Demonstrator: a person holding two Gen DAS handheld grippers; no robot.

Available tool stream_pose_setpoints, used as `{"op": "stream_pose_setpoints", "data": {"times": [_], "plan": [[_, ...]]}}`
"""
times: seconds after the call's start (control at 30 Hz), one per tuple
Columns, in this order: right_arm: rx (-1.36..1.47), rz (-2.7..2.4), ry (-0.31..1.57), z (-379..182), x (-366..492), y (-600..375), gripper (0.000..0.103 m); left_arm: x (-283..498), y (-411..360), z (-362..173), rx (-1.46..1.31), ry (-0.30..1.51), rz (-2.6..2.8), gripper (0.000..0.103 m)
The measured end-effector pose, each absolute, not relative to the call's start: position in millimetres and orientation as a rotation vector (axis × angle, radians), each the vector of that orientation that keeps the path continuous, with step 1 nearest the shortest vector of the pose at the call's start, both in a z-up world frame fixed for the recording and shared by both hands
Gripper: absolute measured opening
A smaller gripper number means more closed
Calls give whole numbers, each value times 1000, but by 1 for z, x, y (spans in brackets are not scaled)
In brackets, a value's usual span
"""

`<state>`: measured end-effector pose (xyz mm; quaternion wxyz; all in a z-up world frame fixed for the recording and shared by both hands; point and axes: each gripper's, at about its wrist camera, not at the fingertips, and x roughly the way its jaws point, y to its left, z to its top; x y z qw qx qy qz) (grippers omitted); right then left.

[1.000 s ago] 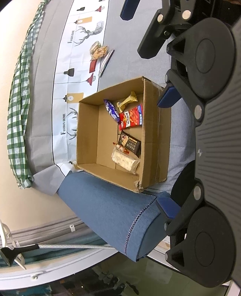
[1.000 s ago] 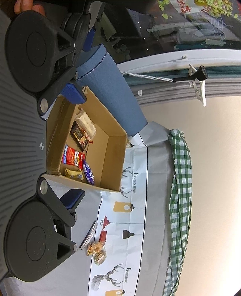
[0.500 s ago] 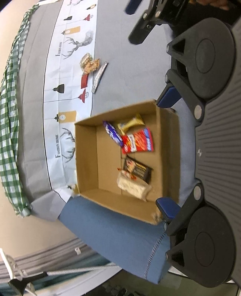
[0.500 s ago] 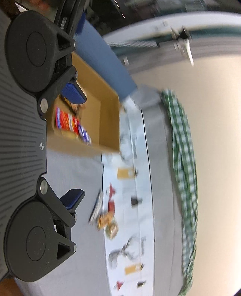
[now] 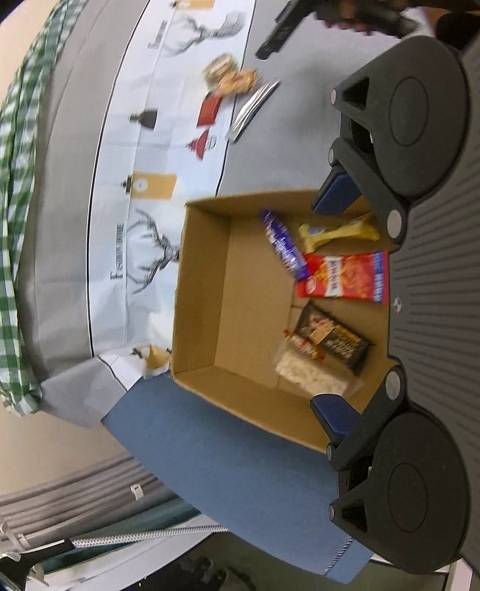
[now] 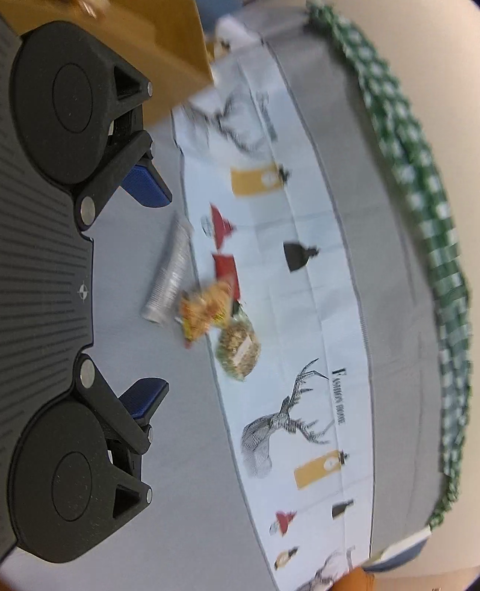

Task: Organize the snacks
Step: 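Grasp the silver wrapper stick with left tool while right tool grasps clear cracker bag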

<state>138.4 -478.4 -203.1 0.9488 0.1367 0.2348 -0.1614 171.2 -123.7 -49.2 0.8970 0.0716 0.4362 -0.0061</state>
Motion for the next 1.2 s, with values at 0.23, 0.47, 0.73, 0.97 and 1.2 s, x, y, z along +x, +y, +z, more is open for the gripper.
{"op": "stream_pose_setpoints", "data": {"times": [0.23,0.47,0.73,0.97,1.2], "plan": [[356,-402,601,-269,280,-546,98,215,-149,-62,189,921,19,103],[335,-419,585,-285,279,-545,50,251,-215,-77,177,923,-99,103],[461,-808,603,-288,186,-579,52,316,-338,-134,37,1070,-258,103],[463,-853,609,-310,173,-617,70,382,-434,-233,-45,1243,-256,103],[440,-856,604,-314,171,-629,81,404,-462,-280,-69,1239,-130,103]]}}
